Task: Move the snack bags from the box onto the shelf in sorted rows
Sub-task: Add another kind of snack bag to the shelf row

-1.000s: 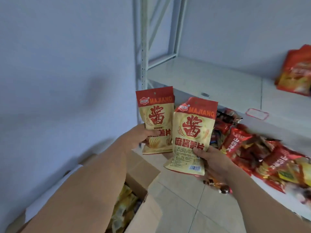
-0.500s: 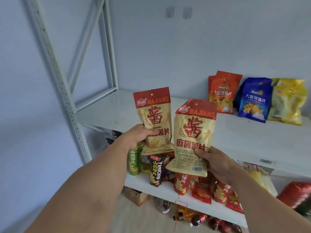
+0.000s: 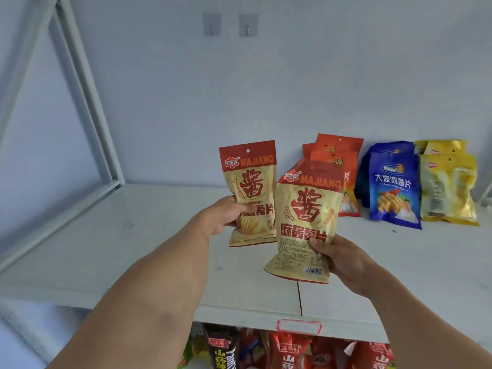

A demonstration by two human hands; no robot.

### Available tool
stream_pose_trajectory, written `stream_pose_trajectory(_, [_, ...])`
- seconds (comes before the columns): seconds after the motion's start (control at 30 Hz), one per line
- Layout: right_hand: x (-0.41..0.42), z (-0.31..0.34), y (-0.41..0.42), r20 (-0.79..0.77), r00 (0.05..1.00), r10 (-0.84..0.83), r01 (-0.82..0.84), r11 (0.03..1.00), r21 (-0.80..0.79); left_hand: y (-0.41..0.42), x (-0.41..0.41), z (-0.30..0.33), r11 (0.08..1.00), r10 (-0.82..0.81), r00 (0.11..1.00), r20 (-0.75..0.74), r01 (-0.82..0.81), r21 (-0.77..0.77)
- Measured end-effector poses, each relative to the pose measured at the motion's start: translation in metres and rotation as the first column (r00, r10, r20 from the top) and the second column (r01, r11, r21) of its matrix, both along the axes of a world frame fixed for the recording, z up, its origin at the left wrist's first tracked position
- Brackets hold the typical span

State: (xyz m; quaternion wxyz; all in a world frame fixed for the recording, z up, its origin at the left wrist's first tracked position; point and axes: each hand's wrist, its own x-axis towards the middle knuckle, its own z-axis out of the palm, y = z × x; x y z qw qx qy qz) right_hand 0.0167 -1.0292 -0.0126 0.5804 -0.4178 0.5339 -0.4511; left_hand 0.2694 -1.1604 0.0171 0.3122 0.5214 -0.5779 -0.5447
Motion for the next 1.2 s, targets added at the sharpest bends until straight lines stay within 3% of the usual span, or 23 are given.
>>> stream_pose_trajectory(0.17, [-0.015,-0.001,-0.063,0.028,0.999,-0.028,0.028,1.0,-0.006,-0.086,-0.03,0.001,0.998,-0.06,0.997,0.038,0.061,-0.012])
stream_pose_trajectory(0.57, [-0.036,-0.024,-0.17,0.058,0.998,-0.041,0.039,0.999,0.032,-0.223,-0.076,-0.036,1.0,-0.028,0.997,0.076,0.029,-0.008])
stream_pose_trajectory(0.8, [-0.037,-0.037,-0.192,0.093,0.988,-0.127,0.121,0.99,0.069,-0.269,-0.093,-0.05,0.995,-0.091,0.993,0.079,0.093,-0.023])
stream_pose_trajectory(1.2, [-0.045,-0.044,-0.214,0.174,0.976,-0.132,0.122,0.991,0.062,-0.314,-0.108,-0.063,0.988,-0.136,0.988,0.08,0.141,-0.063])
